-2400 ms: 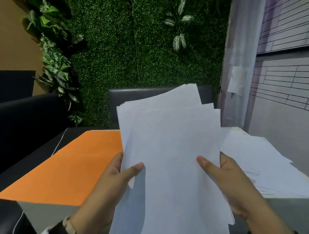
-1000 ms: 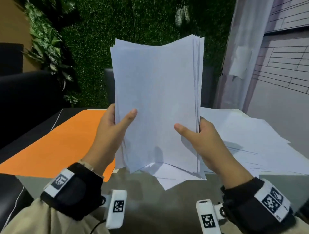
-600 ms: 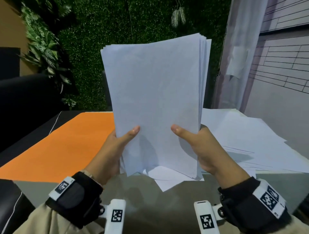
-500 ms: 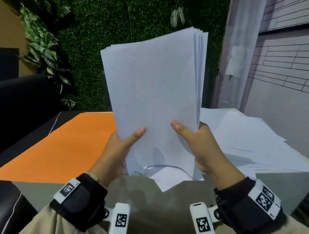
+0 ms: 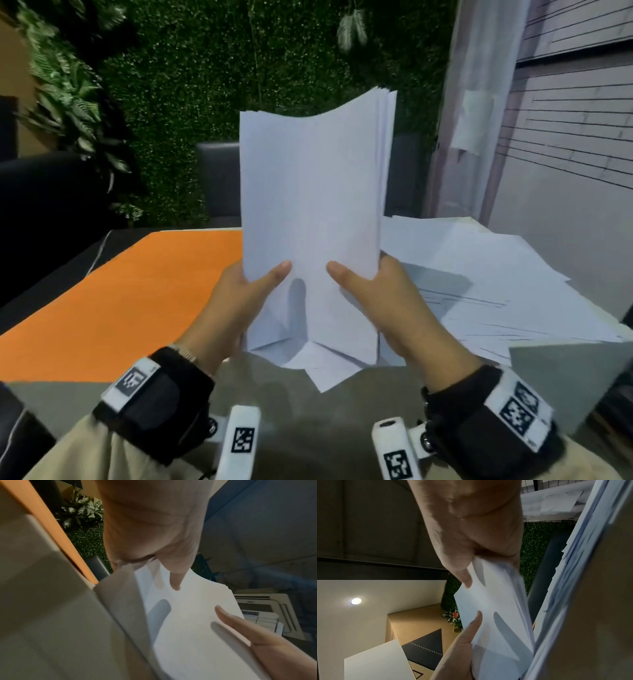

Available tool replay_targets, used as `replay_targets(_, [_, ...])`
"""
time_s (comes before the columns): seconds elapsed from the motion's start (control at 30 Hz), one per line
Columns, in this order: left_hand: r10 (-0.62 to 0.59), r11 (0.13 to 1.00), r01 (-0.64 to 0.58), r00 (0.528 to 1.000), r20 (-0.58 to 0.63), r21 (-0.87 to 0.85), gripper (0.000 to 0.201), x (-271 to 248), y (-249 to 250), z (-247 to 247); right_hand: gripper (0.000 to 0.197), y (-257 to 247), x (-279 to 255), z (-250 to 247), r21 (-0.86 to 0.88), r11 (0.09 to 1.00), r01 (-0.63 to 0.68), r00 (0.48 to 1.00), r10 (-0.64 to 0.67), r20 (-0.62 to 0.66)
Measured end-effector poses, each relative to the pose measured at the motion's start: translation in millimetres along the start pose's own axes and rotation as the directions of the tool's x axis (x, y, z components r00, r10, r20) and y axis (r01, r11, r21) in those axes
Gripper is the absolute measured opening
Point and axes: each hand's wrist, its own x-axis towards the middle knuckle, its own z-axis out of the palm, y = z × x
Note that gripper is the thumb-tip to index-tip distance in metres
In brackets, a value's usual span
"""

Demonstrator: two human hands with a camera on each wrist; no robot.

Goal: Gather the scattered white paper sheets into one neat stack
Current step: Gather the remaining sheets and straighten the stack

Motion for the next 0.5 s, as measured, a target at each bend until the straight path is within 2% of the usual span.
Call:
replay_targets(0.1, [0.077, 0.997, -0.076, 0.994, -0.073, 0.017, 0.031, -2.9, -4.8, 0.6, 0.006, 1.9, -0.8, 0.5, -0.034, 0.999, 0.032, 0.999, -0.033, -0.012])
replay_targets(0.2, [0.112, 0.992, -0.115, 0.991, -0.068, -0.053, 0.034, -3.8, -5.8, 2.3, 0.011, 7.9, 0.1, -1.1, 0.001, 0.999, 0.054, 0.998, -0.054, -0.038])
replay_targets(0.27, [0.073, 0.994, -0.077, 0.996, -0.046, -0.083, 0.033, -7.2, -11.1, 3.0, 0.006, 11.3, -1.6, -1.2, -0.007, 1.000, 0.014, 0.999, -0.014, -0.038])
replay_targets(0.37, [0.014, 1.000, -0.014, 1.000, -0.022, -0.018, 0.031, -12.6, -24.3, 3.9, 0.024, 19.8, -6.0, -1.8, -0.091, 0.993, -0.077, 0.997, 0.076, -0.013])
replay_targets(0.5, [0.080, 0.994, -0.077, 0.996, -0.049, 0.073, 0.018, -16.1, -25.0, 3.6, 0.016, 23.8, -7.2, -6.6, -0.126, 0.984, -0.128, 0.992, 0.127, -0.015])
